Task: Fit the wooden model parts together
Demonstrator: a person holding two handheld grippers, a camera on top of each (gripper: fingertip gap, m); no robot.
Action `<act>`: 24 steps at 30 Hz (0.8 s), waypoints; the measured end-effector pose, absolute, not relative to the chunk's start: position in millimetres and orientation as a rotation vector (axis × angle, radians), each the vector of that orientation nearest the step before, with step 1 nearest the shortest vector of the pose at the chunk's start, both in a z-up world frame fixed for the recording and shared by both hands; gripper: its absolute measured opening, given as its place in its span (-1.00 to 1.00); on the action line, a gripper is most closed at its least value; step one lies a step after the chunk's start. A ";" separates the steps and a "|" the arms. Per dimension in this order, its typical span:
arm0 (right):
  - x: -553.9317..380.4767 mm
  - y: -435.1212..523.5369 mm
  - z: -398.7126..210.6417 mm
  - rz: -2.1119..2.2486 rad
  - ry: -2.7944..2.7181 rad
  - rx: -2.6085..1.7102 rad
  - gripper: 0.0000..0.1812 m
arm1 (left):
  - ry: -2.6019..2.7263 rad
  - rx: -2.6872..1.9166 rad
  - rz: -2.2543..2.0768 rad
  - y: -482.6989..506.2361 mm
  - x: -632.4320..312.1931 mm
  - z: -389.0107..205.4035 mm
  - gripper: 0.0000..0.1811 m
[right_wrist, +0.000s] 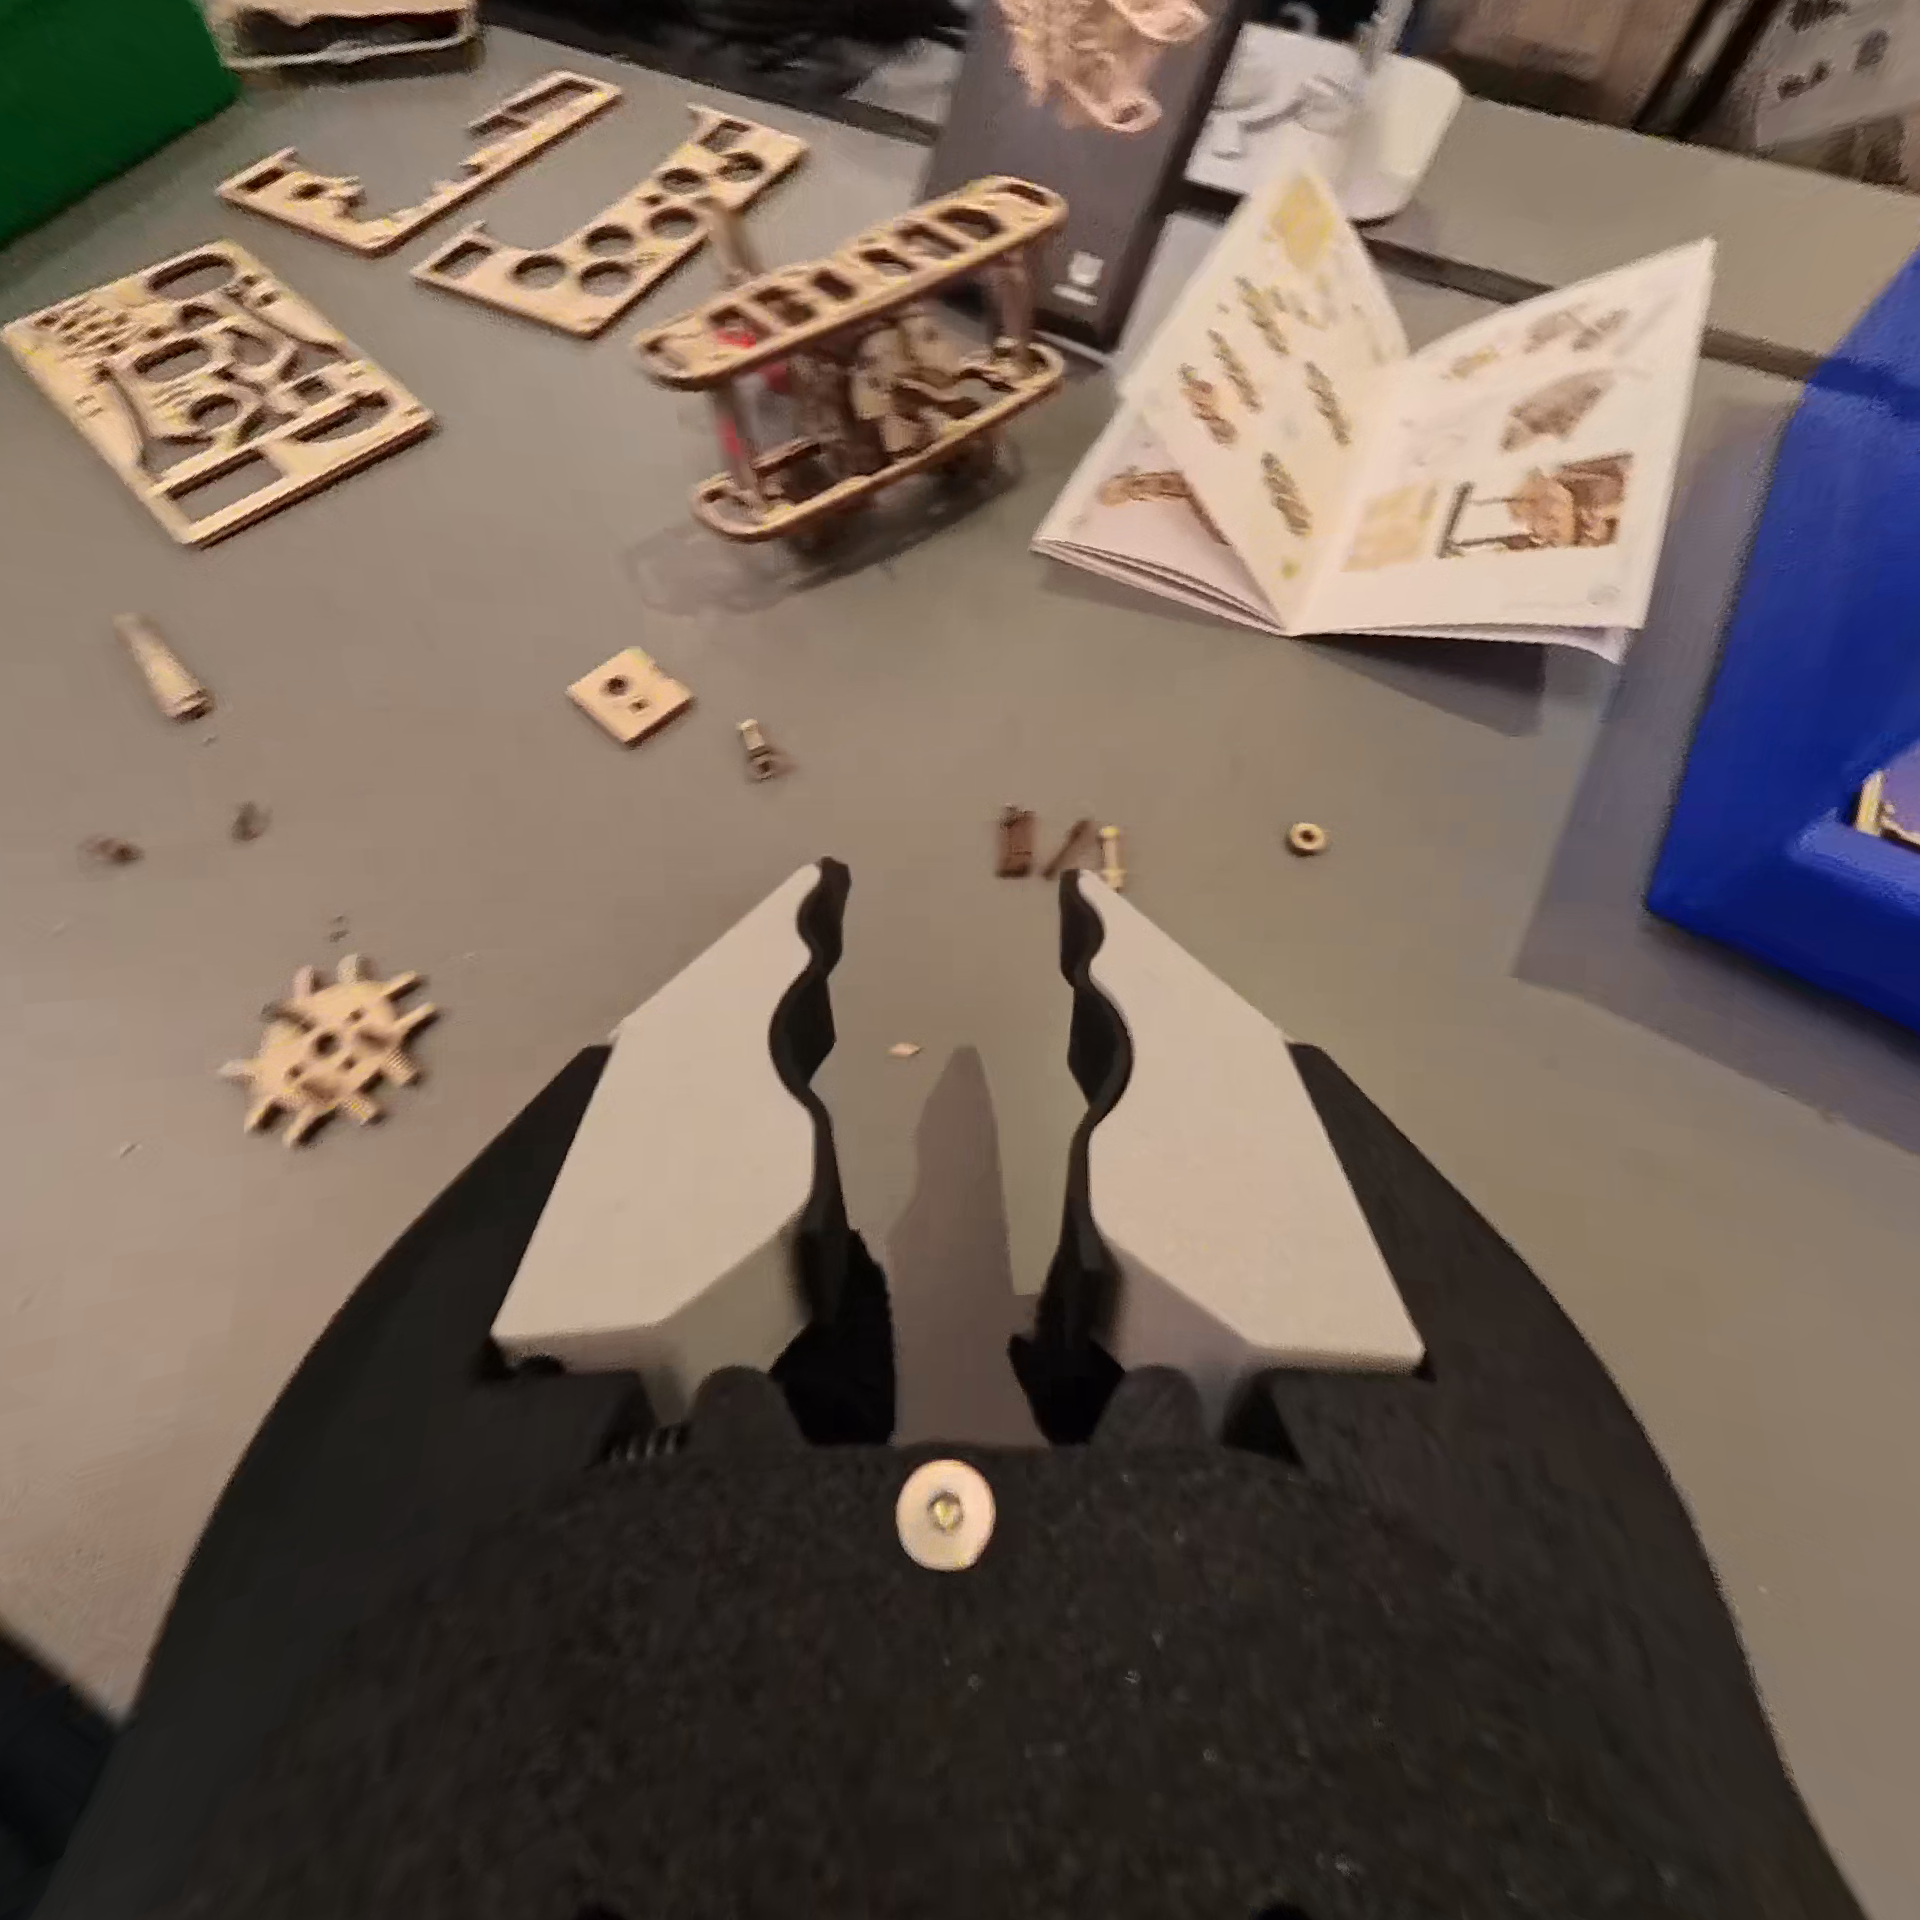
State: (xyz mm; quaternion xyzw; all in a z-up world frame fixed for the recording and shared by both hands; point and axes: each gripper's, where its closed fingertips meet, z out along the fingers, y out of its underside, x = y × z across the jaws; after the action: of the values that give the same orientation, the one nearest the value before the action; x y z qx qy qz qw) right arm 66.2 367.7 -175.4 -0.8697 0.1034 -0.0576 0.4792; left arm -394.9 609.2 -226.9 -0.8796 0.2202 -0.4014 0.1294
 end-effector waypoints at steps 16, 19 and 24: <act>215.2 512.0 -204.1 -0.148 0.434 -2.298 -0.18 | 0.801 -2.465 -1.181 617.2 -372.3 -211.9 -0.54; 220.1 517.1 -216.2 -0.165 0.404 -2.341 -0.12 | 0.821 -2.443 -1.129 620.7 -374.9 -203.6 -0.52; 222.2 516.7 -232.3 -0.207 0.361 -2.397 -0.04 | 0.776 -2.422 -1.050 631.6 -381.5 -179.5 -0.52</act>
State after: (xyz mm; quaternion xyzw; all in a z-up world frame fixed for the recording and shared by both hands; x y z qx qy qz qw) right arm 222.2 516.7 -232.3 -0.9240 0.1393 -0.0800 0.3471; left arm -381.5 631.6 -179.5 -0.8635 0.2767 -0.3743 0.1941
